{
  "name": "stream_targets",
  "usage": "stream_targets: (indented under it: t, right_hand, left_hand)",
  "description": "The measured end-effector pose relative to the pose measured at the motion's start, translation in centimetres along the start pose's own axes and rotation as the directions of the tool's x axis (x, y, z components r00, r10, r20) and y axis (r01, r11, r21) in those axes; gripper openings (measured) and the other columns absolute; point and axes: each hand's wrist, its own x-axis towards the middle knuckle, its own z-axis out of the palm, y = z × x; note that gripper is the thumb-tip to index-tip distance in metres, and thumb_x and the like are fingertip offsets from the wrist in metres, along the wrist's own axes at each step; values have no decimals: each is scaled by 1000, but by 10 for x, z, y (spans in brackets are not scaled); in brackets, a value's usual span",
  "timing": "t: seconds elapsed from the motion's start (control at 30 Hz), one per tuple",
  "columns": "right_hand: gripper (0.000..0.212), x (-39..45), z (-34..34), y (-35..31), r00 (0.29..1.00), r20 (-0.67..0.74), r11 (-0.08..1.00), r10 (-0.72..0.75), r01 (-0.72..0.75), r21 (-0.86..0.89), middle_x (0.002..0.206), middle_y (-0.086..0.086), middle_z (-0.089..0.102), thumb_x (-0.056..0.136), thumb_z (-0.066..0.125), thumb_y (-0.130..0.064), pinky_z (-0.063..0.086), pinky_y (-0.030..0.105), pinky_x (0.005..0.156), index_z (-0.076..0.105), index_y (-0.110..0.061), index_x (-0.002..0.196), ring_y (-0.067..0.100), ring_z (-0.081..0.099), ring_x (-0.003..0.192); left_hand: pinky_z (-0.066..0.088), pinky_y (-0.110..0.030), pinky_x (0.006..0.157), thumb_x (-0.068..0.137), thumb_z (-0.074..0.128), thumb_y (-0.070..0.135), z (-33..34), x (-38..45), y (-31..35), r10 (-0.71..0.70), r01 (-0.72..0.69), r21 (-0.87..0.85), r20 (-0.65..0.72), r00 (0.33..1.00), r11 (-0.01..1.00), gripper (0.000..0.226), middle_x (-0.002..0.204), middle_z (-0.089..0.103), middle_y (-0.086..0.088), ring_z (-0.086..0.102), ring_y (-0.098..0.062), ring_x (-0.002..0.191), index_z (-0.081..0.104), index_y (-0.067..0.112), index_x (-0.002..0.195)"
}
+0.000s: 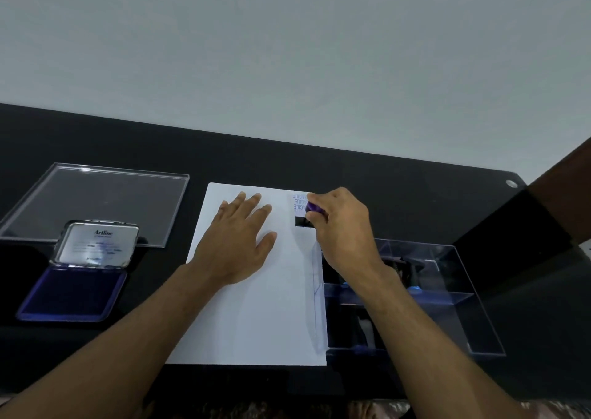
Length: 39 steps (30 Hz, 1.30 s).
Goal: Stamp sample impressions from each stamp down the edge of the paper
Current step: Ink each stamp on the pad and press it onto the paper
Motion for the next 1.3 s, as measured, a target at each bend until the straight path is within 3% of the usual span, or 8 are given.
stream_targets:
  t: [0.13, 0.67, 1.3]
  right_hand:
    - [25, 0, 5, 2, 999, 31, 1000, 9, -8, -29, 117, 2, 59, 98, 61, -23, 41, 13, 81, 67, -14, 120, 7, 50, 88]
    - [29, 5, 10, -1, 995, 78, 998, 67, -67, 1, 121, 3, 62, 96, 63, -26, 53, 26, 90, 66, -13, 121, 17, 64, 97]
    - [31, 6, 13, 2, 997, 71, 998, -9, 13, -65, 117, 3, 61, 95, 65, -23, 49, 23, 91, 67, -15, 125, 16, 62, 98]
  left_hand:
    - [5, -44, 126, 88, 5, 68, 4, -1, -3, 20, -20, 10, -6, 1000, 1000, 86, 166, 21, -1, 9, -23, 156, 37, 23, 155]
    - [7, -44, 126, 91, 6, 67, 8, 0, -4, 25, -25, 38, -20, 999, 999, 84, 166, 24, -3, 12, -25, 155, 39, 23, 154]
    - [8, -44, 126, 91, 7, 65, 8, 0, -4, 25, -25, 45, -16, 1000, 999, 83, 166, 23, -3, 10, -24, 155, 38, 22, 155]
